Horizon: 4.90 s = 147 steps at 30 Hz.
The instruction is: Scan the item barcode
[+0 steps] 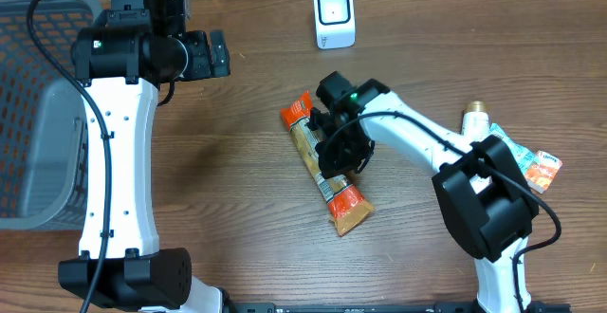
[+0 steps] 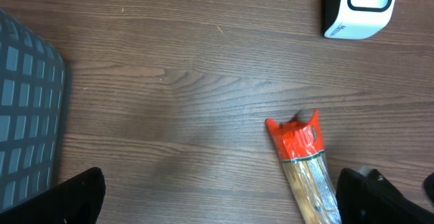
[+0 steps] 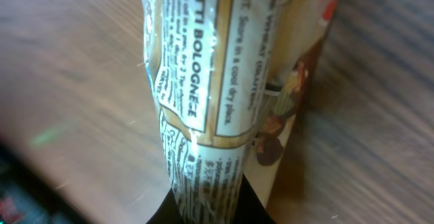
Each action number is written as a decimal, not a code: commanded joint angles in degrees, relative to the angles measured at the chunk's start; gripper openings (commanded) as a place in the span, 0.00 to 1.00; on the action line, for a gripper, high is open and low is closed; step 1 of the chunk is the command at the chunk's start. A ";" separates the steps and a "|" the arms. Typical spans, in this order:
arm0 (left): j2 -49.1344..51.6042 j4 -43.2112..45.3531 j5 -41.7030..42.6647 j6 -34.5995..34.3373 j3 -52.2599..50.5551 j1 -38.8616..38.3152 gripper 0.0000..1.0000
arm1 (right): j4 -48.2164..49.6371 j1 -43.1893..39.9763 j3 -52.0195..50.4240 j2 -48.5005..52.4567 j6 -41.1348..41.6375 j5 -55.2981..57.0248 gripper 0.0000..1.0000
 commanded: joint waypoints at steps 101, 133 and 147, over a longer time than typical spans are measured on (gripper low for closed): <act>0.17 0.11 -0.37 0.85 0.24 -0.13 1.00 | 56.72 -5.46 11.08 -7.80 -38.56 46.34 0.04; 0.17 0.11 -0.37 0.85 0.24 -0.13 1.00 | 0.66 -29.35 -14.80 -18.67 9.53 22.45 0.35; 0.17 0.11 -0.37 0.85 0.24 -0.13 1.00 | -18.71 -25.14 16.94 -32.50 4.07 14.03 1.00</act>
